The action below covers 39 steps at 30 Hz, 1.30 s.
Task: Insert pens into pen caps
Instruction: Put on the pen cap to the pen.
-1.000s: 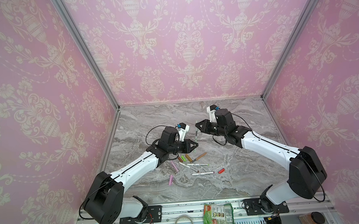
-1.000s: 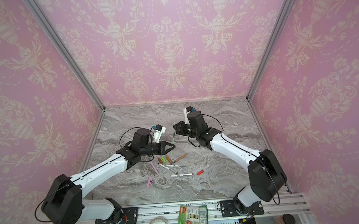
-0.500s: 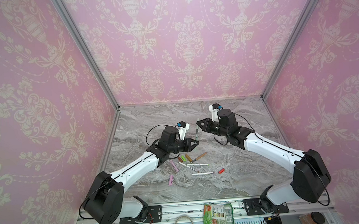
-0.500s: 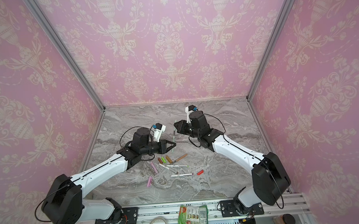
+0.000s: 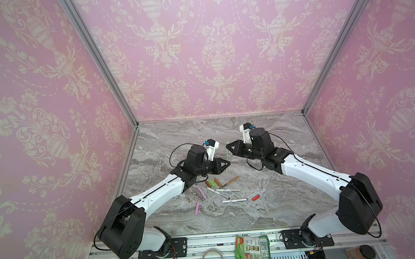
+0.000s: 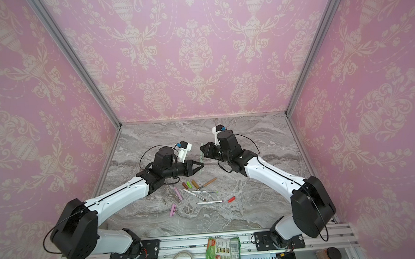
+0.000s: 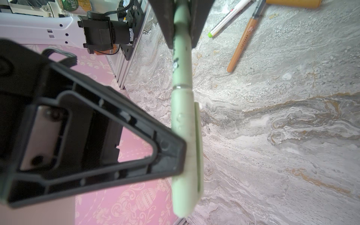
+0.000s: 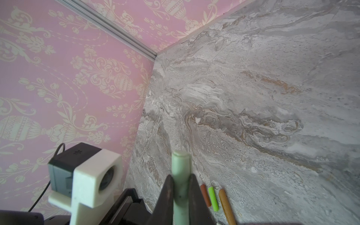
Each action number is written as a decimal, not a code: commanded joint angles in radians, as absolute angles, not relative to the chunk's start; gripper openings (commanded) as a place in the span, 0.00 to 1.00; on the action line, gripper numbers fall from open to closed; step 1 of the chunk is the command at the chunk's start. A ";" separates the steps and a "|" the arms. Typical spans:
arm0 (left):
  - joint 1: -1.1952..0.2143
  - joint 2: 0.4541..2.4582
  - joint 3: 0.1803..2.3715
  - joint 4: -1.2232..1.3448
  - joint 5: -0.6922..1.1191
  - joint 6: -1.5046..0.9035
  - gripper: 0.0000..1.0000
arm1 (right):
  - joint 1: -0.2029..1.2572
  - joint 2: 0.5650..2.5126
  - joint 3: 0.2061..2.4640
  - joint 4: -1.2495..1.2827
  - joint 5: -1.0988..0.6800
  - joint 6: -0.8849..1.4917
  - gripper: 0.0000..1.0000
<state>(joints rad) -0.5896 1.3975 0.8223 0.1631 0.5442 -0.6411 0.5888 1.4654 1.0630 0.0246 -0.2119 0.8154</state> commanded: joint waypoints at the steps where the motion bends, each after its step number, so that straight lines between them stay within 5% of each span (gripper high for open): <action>1: -0.580 1.390 0.850 0.231 0.521 -0.629 0.00 | 0.597 1.450 1.048 -0.039 -0.253 0.824 0.09; 11: -0.580 1.373 0.880 0.194 0.445 -0.539 0.00 | 0.597 1.453 1.040 -0.075 -0.275 0.811 0.00; 39: -0.560 1.440 1.013 0.268 0.395 -0.408 0.00 | 0.687 1.500 0.962 -0.055 -0.282 0.854 0.00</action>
<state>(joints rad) -0.5903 1.4437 0.9123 0.0334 0.4644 -0.4500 0.6109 1.4693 1.0157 0.1104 -0.1307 0.8169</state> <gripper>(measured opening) 0.137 0.135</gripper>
